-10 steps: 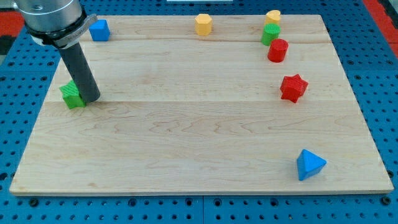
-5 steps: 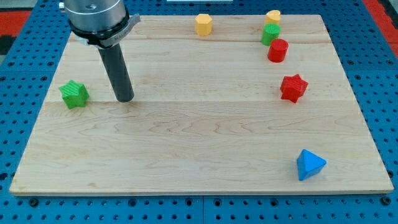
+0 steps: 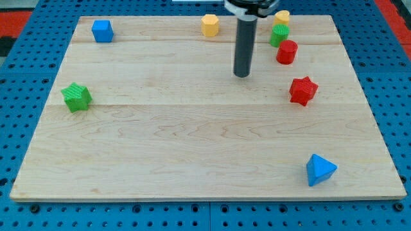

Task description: Push the red circle towards red star

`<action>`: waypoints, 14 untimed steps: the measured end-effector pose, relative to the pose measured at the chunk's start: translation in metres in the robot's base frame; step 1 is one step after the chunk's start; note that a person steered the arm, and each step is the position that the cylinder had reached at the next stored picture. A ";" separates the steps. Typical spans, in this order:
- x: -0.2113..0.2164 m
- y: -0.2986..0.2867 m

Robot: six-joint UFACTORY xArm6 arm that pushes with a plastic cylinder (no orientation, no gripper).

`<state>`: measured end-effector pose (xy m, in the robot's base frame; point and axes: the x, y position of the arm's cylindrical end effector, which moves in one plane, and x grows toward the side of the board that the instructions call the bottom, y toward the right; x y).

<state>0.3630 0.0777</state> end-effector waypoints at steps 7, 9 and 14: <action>0.031 0.154; 0.029 0.184; -0.071 0.120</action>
<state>0.2921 0.1980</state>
